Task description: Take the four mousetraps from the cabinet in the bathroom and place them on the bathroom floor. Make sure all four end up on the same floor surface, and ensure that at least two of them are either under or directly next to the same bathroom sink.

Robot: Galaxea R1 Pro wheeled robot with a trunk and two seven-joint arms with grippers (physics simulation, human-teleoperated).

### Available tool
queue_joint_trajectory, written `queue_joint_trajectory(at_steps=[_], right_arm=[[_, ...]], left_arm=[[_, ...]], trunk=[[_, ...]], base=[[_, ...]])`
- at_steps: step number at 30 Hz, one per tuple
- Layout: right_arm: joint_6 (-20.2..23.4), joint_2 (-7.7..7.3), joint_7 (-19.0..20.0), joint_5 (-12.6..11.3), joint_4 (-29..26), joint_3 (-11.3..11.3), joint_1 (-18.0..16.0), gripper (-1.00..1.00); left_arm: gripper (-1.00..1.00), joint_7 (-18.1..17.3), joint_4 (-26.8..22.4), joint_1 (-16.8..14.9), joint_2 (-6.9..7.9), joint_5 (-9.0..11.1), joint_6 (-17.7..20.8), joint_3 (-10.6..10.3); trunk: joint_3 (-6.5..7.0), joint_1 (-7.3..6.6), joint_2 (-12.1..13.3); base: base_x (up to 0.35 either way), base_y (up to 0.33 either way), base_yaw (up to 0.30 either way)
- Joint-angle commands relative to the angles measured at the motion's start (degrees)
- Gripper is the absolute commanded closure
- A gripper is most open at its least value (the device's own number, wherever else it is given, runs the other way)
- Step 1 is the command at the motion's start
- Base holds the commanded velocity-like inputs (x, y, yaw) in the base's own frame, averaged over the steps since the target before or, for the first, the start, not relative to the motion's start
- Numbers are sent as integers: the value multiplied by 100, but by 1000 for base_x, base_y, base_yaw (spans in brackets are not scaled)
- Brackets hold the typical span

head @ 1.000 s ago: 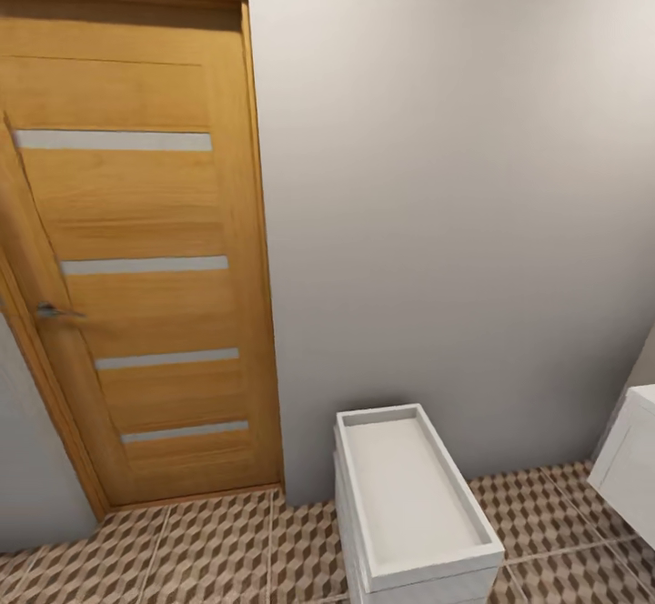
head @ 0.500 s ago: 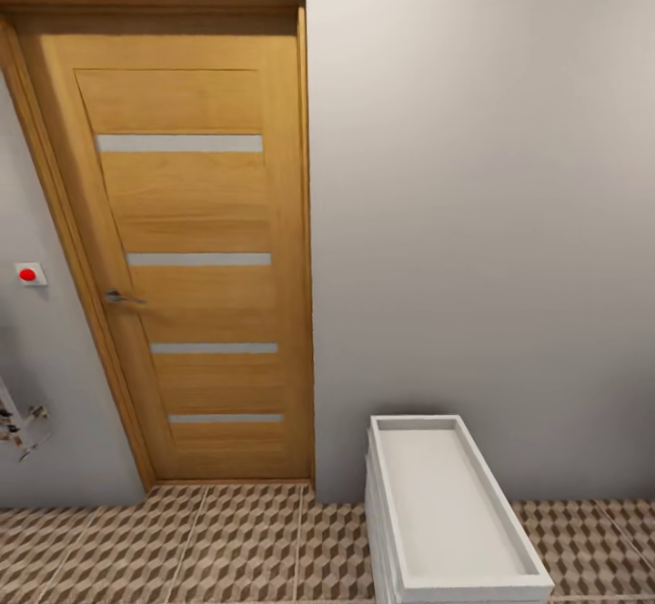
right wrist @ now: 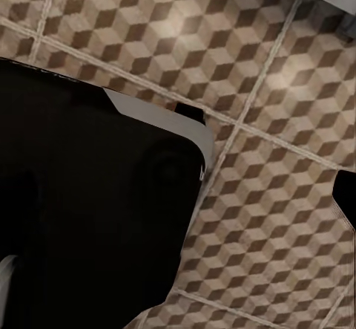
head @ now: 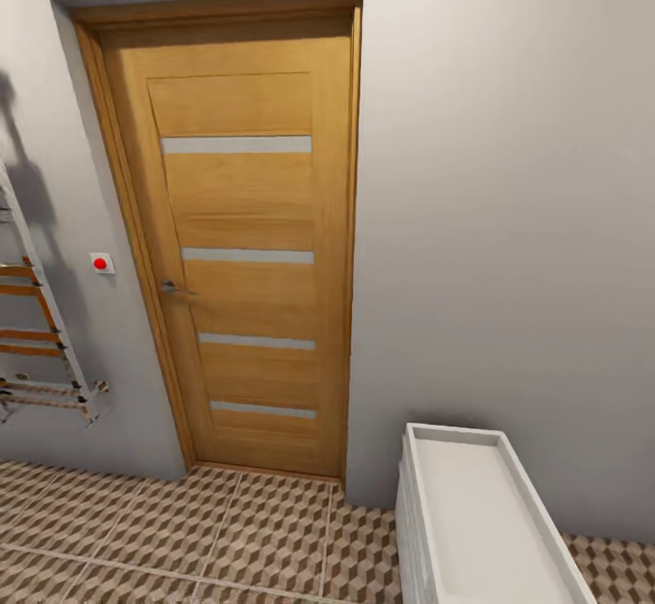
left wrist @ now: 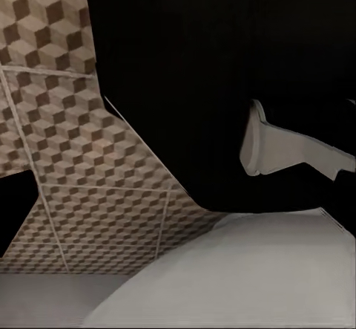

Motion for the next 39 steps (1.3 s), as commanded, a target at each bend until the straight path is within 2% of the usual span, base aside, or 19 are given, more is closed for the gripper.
queue_joint_trajectory(at_steps=[1,13,39], right_arm=[[-19,-2,11,27,14,-13,-9,-100],[-19,-2,11,27,14,-13,-9,-100],[-26,1,11,27,14,-14,-9,-100]], left_arm=[[-100,23,-11,-3,0,59,133,-42],[-100,23,-26,-3,-7,44,492,-51],[-100,31,-33,-3,-9,33,516,-49]], trunk=[[-12,3,-11],[-12,3,-11],[-12,3,-11]], base=[[0,0,290],[0,0,290],[0,0,290]])
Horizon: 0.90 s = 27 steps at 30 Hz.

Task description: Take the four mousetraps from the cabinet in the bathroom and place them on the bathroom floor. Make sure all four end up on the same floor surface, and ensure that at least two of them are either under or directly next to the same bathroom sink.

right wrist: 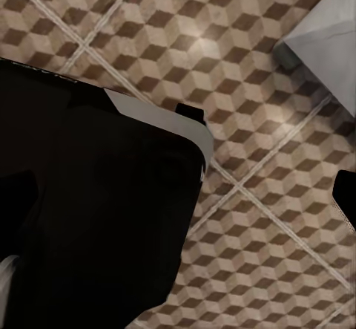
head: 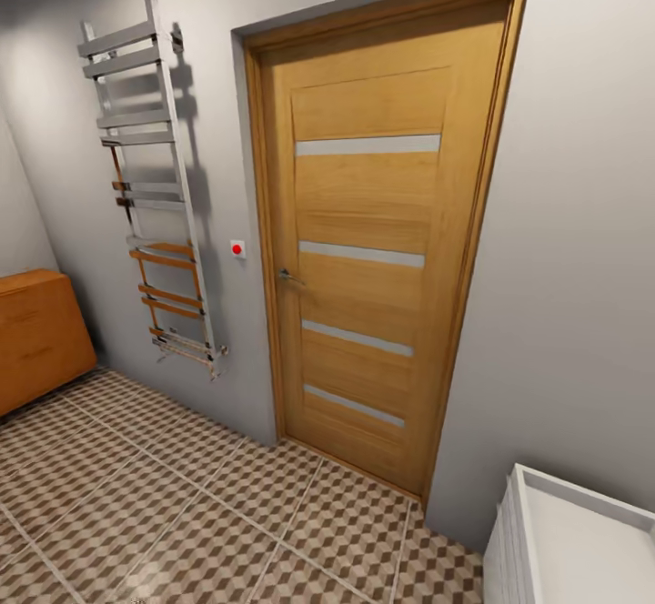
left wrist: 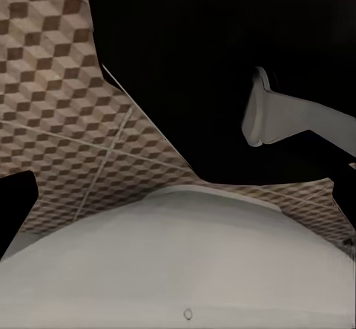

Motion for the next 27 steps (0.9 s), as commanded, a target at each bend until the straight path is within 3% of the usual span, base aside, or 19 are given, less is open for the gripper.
queue_joint_trajectory(at_steps=[1,22,27], right_arm=[[-19,-3,10,27,15,-15,-9,-100],[-52,7,10,27,15,-21,-9,-100],[-54,8,10,27,14,-21,-9,-100]], left_arm=[[-100,23,-8,-3,0,59,27,-43],[-100,18,-8,-3,-1,25,-10,-70],[-100,16,-8,-3,-8,37,-166,-76]], trunk=[[-12,2,-10],[-12,2,-10],[-12,2,-10]], base=[[0,0,290],[0,0,290],[0,0,290]])
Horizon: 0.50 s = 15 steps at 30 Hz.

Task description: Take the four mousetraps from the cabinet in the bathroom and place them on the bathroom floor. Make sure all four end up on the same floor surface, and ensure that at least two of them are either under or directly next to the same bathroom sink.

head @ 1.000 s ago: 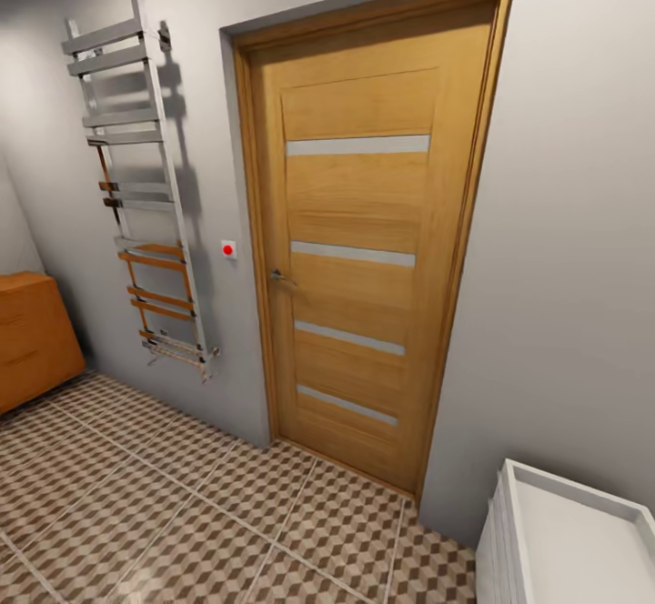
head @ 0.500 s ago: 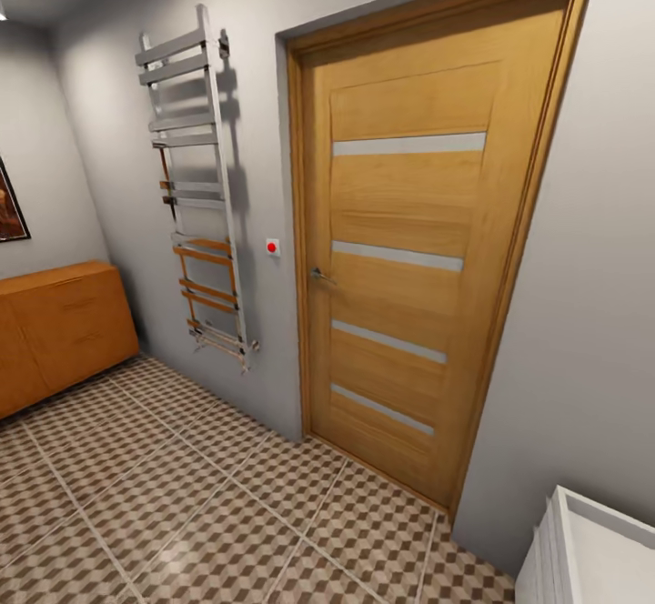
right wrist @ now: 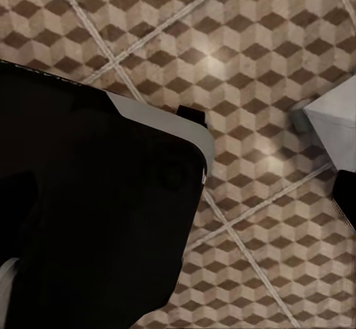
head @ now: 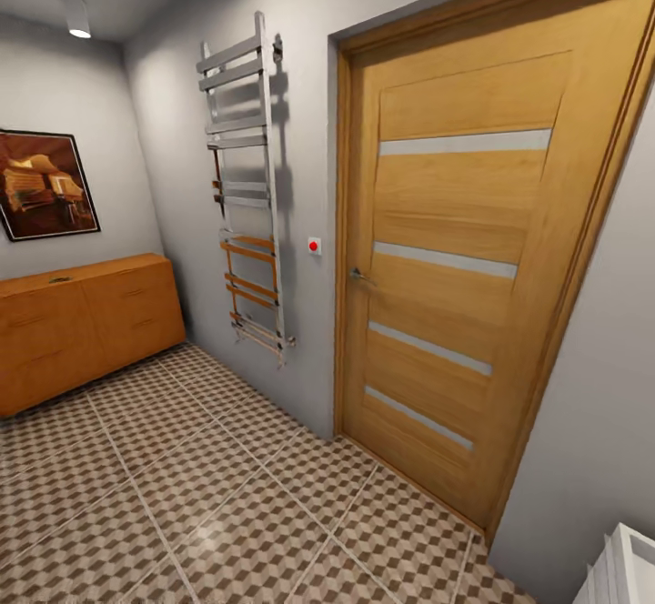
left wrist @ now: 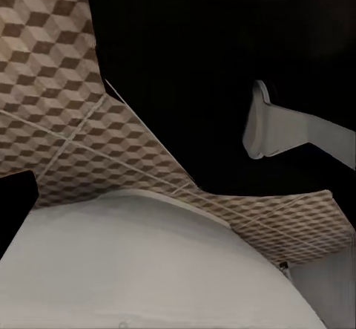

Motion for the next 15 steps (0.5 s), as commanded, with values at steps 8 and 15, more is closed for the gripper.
queue_joint_trajectory(at_steps=[8,15], right_arm=[[-23,2,5,27,16,-14,-9,-100],[-23,2,5,27,17,-14,-9,-100]], left_arm=[[-100,52,43,-3,-3,70,-1798,-40],[-100,61,79,-3,-1,72,-2578,-38]], trunk=[[-12,2,-11],[-12,2,-11]], base=[[0,0,290],[0,0,290]])
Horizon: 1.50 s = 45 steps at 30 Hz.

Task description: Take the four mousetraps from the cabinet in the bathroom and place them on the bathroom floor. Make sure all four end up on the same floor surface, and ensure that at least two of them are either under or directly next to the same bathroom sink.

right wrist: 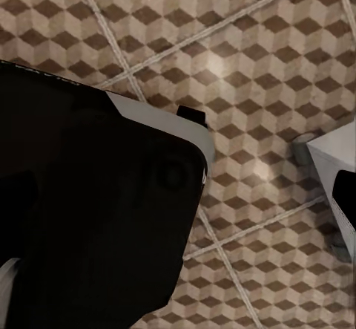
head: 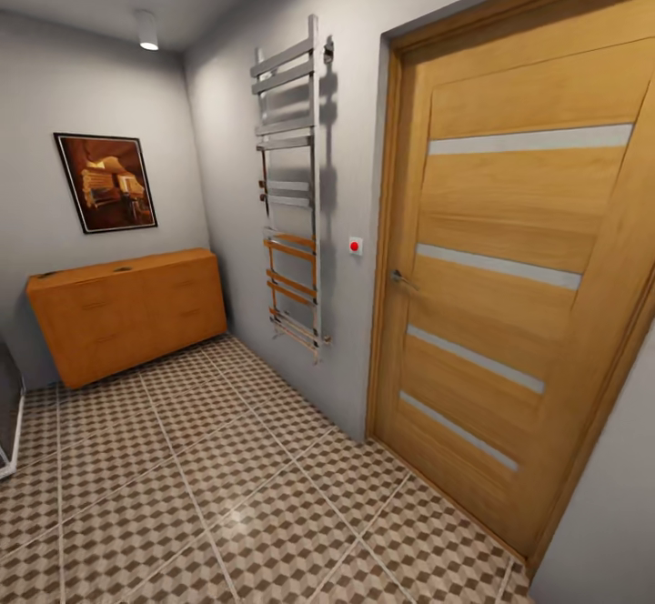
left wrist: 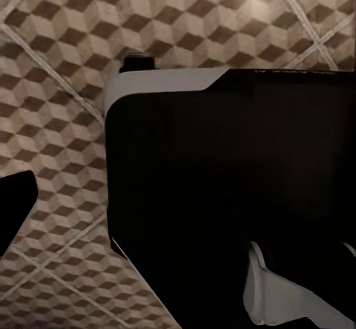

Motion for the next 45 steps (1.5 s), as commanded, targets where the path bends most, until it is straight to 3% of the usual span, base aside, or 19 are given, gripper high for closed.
queue_joint_trajectory(at_steps=[1,10,23,35,41,45], right_arm=[[-23,-2,6,28,17,-14,-9,-100],[-23,-2,7,28,17,-14,-9,-100],[-23,-2,6,28,17,-14,-9,-100],[-30,-2,6,28,16,-14,-9,-100],[-29,-2,6,28,17,-14,-9,-100],[-26,-2,6,28,17,-14,-9,-100]], left_arm=[[-100,27,-9,-2,-1,59,-54,-49],[-100,34,2,-2,6,74,-1032,-46],[-100,31,1,-2,15,77,-1330,-50],[-100,37,3,-2,15,77,-1259,-48],[-100,41,7,-2,-3,70,-809,-52],[-100,35,4,-2,-5,63,-96,-53]], trunk=[[-11,2,-10],[-11,2,-10],[-11,2,-10],[-11,2,-10],[-11,2,-10],[-11,2,-10]], base=[[0,0,290],[0,0,290],[0,0,290],[0,0,290],[0,0,290],[0,0,290]])
